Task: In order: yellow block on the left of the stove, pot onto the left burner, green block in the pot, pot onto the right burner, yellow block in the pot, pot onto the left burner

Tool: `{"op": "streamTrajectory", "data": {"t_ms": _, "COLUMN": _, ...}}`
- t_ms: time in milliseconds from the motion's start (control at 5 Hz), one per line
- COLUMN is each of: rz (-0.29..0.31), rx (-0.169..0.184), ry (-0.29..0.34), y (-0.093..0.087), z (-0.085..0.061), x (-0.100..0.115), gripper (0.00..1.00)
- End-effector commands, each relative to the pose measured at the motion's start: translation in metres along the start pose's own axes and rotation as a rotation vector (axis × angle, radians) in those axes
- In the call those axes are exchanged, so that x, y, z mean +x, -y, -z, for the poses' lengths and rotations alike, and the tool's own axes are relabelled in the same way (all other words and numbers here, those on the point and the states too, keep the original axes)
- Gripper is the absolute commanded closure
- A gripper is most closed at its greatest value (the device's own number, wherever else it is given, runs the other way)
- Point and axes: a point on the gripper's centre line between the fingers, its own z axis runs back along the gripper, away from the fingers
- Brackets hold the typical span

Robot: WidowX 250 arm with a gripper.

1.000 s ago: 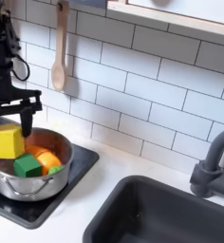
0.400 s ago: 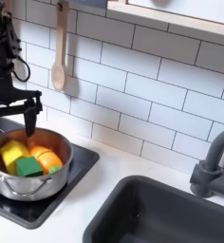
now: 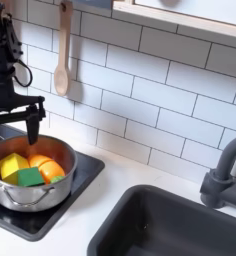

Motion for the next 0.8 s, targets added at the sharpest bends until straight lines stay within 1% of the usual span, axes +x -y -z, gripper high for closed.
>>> {"op": "streamTrajectory", "data": {"t_ms": 0, "rz": 0.012, "rx": -0.022, "ry": -0.011, "y": 0.007, "z": -0.006, "x": -0.013, "gripper": 0.0}}
{"op": "streamTrajectory", "data": {"t_ms": 200, "rz": 0.015, "rx": -0.019, "ry": -0.015, "y": 0.006, "z": -0.004, "x": -0.017, "gripper": 0.0}}
{"op": "streamTrajectory", "data": {"t_ms": 400, "rz": 0.038, "rx": -0.007, "ry": -0.021, "y": 0.014, "z": 0.002, "x": -0.024, "gripper": 0.0}}
{"op": "streamTrajectory", "data": {"t_ms": 600, "rz": 0.038, "rx": 0.009, "ry": -0.036, "y": 0.013, "z": 0.011, "x": -0.026, "gripper": 0.0}}
